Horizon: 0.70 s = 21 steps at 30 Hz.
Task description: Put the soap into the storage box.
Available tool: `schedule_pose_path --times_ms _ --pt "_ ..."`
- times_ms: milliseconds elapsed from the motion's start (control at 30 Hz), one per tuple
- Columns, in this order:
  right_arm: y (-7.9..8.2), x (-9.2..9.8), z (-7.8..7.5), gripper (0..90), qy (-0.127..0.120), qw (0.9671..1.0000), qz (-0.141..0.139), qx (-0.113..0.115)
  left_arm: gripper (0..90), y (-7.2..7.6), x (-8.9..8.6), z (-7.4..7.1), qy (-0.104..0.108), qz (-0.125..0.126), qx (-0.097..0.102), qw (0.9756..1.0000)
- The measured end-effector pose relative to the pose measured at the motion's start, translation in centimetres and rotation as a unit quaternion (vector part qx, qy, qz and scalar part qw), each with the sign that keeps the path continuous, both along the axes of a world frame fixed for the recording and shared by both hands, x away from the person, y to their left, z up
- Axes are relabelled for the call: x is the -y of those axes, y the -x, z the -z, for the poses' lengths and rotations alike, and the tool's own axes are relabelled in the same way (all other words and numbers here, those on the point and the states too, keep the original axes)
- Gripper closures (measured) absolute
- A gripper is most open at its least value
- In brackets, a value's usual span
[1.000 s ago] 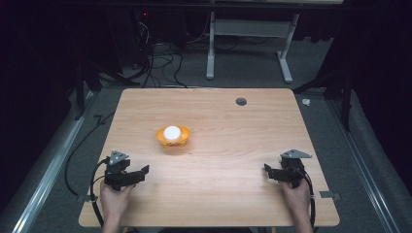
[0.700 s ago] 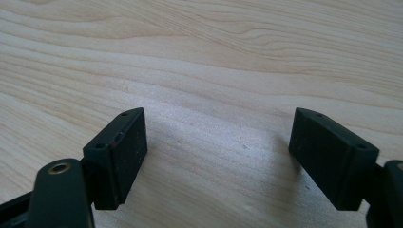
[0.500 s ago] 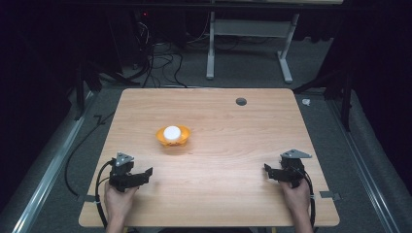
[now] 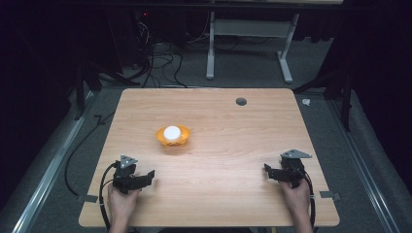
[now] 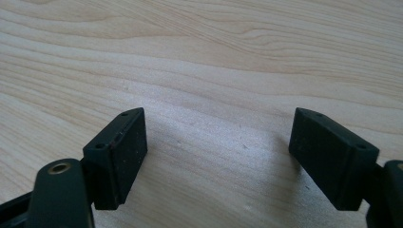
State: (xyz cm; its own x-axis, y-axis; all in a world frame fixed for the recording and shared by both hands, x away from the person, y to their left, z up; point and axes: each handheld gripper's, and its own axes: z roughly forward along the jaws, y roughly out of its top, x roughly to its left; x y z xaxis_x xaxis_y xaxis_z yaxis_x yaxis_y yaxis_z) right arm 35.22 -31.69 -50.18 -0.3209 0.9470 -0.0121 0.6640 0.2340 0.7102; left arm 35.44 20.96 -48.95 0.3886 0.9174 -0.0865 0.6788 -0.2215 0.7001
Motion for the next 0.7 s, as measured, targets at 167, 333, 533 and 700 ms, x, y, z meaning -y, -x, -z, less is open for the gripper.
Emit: schedule_pose_path --times_ms 167,333,533,700 --pt "0.0 0.0 0.0 21.1 0.0 1.0 0.0 0.0 21.1 -0.2 0.2 0.3 -0.013 -0.003 0.001 0.9999" --pt "0.0 0.0 0.0 21.1 0.0 1.0 0.0 0.0 21.1 -0.3 0.5 0.7 -0.023 -0.001 0.006 0.9997" --pt "0.0 0.0 0.0 21.1 0.0 1.0 0.0 0.0 20.7 -0.5 0.9 1.1 -0.04 -0.005 0.012 0.9991" --pt "0.0 0.0 0.0 21.1 0.0 1.0 0.0 0.0 20.3 -0.6 1.1 1.3 -0.043 -0.006 0.015 0.9989"
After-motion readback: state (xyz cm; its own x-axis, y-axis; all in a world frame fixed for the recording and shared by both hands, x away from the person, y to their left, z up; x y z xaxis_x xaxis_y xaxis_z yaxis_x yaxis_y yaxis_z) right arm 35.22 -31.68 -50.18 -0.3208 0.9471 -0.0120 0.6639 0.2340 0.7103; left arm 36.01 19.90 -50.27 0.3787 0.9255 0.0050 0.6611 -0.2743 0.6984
